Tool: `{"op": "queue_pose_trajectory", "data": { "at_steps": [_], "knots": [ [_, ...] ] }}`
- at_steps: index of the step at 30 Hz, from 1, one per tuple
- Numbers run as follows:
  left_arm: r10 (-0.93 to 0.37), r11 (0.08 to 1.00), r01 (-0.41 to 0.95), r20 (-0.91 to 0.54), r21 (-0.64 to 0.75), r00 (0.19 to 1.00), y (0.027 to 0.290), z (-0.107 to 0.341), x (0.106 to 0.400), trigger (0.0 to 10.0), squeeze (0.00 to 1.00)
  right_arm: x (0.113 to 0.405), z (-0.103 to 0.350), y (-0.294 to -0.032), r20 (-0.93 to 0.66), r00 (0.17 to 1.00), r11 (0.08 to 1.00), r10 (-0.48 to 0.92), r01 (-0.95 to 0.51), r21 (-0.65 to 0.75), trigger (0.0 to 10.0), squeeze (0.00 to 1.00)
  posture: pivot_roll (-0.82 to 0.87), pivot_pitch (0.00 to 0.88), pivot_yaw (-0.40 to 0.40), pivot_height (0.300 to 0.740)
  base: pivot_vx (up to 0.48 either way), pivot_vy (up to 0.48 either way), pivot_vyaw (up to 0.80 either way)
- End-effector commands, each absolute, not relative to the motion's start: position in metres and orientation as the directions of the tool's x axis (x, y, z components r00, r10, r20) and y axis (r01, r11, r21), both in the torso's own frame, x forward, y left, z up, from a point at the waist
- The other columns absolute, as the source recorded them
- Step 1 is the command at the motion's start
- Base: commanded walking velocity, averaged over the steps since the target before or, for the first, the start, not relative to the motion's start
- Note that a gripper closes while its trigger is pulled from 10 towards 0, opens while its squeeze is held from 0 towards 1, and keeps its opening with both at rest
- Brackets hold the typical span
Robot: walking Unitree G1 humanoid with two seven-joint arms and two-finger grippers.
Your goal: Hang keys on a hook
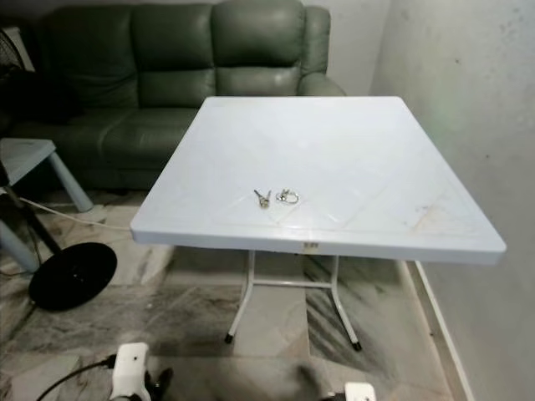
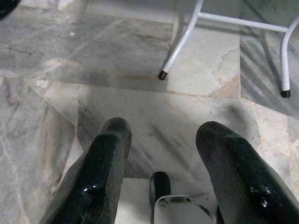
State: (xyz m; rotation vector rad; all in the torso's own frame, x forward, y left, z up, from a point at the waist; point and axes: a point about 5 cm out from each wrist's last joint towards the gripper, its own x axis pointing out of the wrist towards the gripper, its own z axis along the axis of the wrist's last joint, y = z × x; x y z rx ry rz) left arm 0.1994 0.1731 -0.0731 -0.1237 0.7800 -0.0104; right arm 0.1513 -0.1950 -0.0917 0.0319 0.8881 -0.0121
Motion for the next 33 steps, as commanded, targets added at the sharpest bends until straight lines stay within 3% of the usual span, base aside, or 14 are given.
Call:
{"op": "queue_pose_trajectory", "data": {
  "at_steps": [1,33],
  "knots": [
    [-0.048,0.992,-0.046,-0.703,-0.114,0.710,0.1735,-0.0728,0.2002,10.0,0.00,0.1507,-0.0917,-0.1968,-0.777,0.630,0.999,-0.002,0.036,0.027,10.0,0.00,0.09,0.000,0.049,0.740,0.000,0.000,0.00],
    [-0.065,0.990,-0.038,-0.688,-0.133,0.723,0.1702,-0.0699,0.2057,10.0,0.00,0.1496,-0.0916,-0.1990,-0.775,0.632,0.998,-0.014,0.053,0.025,10.0,0.00,0.08,0.000,0.057,0.740,0.000,0.000,0.00]
  ]
}}
